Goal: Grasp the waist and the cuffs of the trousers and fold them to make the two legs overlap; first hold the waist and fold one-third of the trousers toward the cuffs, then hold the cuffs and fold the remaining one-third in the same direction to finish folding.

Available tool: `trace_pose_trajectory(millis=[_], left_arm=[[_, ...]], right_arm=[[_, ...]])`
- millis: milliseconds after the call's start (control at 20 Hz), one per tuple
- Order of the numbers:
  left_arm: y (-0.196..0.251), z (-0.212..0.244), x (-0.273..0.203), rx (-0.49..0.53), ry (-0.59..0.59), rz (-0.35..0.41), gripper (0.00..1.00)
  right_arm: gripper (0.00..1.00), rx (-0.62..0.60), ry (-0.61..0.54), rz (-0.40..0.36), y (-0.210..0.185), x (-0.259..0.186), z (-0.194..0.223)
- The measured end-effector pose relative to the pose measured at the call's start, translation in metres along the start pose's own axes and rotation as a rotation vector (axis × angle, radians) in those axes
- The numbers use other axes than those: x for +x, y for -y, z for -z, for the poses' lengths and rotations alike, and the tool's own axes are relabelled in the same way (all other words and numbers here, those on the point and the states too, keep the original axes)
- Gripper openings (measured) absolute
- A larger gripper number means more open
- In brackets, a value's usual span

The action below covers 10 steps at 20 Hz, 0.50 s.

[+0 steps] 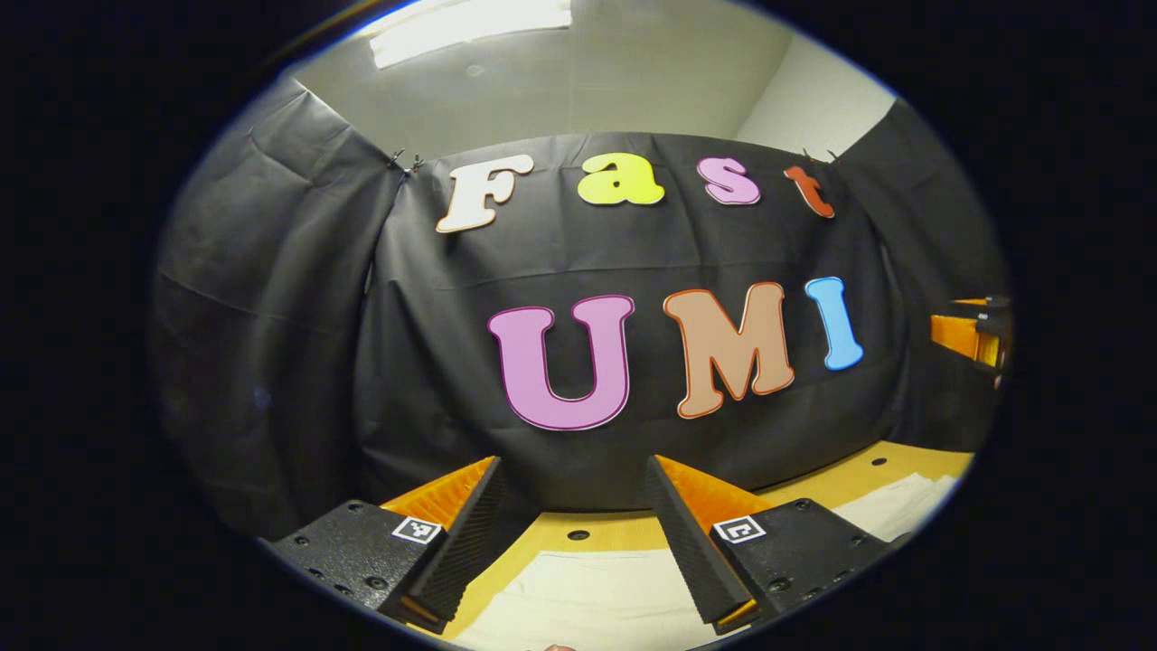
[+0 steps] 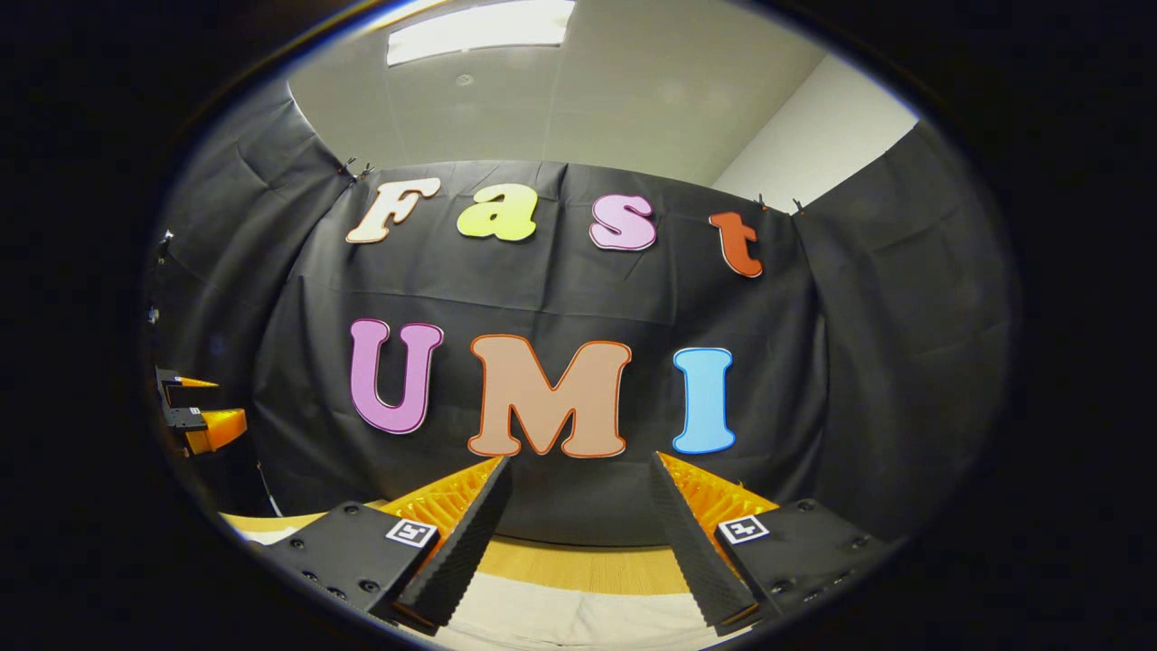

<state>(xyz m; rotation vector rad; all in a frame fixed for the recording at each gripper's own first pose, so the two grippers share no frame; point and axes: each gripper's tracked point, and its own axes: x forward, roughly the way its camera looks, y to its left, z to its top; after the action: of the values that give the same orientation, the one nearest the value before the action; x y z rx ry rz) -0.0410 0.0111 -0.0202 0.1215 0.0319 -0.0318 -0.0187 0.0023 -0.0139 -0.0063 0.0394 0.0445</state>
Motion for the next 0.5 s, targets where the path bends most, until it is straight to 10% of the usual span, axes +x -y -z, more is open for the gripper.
trace_pose_trajectory(millis=[500], left_arm=[[-0.010,0.079,-0.038,0.228,-0.164,0.149,0.96]], right_arm=[[0.97,0.024,0.002,-0.022,-0.005,-0.008,0.001]])
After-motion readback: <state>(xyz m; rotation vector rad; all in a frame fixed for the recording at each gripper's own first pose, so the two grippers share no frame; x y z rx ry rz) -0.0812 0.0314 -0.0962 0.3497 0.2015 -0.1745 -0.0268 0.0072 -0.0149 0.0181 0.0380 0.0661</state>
